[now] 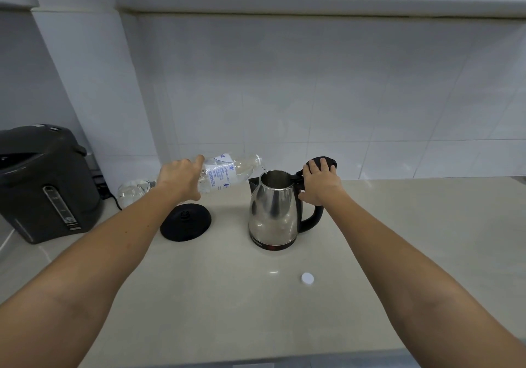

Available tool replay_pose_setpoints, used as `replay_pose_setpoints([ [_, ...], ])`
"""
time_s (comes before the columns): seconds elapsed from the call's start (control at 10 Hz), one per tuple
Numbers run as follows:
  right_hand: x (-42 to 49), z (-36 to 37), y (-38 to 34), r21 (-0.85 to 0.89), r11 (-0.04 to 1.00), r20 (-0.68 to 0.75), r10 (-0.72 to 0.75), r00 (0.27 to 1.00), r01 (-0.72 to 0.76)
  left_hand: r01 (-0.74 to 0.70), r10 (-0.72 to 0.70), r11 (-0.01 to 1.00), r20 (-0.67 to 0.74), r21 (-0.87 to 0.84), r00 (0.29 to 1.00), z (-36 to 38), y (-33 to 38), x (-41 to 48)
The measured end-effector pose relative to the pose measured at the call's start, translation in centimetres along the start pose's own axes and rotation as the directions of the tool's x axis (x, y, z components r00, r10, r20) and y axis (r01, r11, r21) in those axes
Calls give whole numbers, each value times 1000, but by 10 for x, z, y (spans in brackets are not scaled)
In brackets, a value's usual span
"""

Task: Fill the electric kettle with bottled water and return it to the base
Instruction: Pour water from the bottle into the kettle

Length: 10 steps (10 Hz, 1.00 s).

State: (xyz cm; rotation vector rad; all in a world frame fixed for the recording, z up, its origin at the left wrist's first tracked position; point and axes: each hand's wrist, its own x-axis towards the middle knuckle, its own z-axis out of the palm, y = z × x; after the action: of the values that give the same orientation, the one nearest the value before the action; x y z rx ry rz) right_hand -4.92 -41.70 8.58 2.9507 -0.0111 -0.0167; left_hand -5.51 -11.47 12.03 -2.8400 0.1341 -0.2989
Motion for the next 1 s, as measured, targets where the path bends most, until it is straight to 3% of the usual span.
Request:
replay_pose_setpoints([
  [1.0,-2,0,1,5,1000,-2,-5,1000,5,-14,14,1000,7,9,1000,-9,9,4],
])
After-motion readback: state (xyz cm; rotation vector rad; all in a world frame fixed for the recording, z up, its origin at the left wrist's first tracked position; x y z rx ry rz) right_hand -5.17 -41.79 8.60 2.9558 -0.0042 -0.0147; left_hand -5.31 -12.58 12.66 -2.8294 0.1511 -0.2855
